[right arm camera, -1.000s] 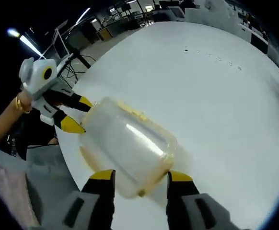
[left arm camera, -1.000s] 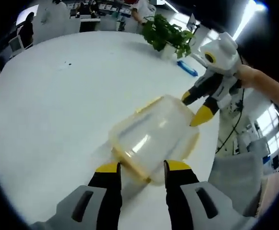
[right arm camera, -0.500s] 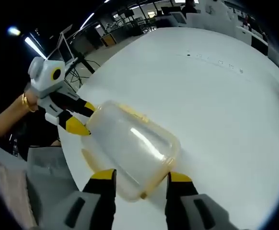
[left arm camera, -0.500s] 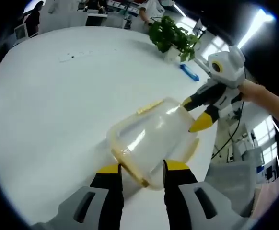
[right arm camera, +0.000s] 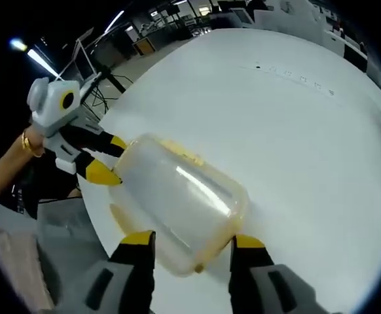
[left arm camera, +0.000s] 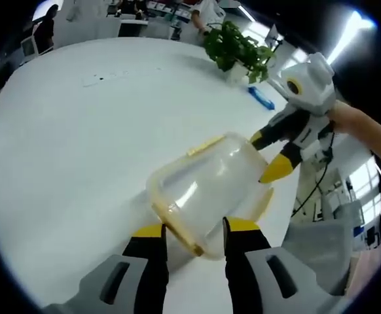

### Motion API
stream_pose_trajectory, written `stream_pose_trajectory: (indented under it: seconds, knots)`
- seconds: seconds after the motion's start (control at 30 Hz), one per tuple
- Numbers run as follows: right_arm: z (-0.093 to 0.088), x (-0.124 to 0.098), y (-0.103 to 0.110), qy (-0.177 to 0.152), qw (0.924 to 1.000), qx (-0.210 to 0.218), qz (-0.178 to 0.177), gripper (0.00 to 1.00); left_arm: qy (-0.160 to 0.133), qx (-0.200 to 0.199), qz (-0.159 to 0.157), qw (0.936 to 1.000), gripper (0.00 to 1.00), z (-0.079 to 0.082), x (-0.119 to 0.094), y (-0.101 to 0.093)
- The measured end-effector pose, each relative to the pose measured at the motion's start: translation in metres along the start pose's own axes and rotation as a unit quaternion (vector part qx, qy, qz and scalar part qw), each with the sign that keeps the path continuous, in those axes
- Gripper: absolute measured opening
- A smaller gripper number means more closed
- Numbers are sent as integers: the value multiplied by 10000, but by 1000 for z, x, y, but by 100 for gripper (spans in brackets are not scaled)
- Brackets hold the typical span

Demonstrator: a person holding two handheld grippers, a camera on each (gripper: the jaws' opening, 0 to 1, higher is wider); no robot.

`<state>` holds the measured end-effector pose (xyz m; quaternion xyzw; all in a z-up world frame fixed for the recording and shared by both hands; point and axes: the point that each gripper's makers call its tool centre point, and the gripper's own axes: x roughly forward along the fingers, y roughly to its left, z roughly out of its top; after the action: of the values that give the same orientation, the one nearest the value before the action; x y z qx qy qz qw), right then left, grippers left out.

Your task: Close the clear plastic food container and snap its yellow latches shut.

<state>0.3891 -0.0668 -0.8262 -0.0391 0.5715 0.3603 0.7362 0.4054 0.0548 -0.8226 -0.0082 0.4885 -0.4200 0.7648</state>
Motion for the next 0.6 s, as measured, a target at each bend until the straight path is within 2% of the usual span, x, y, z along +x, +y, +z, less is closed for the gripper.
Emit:
stream_pose_trajectory:
  seconds: [0.3, 0.4, 0.6]
  knots:
    - [-4, 1, 1, -77, 9999, 124, 1, 44, -185, -5, -27, 9998, 31, 0, -1, 0]
    - [-6, 2, 4, -53, 9998, 196, -14, 45, -158, 11, -30, 9999, 31, 0, -1, 0]
    - [-6, 5, 7, -50, 9999, 126, -27, 52, -156, -61, -38, 9999, 32, 0, -1, 0]
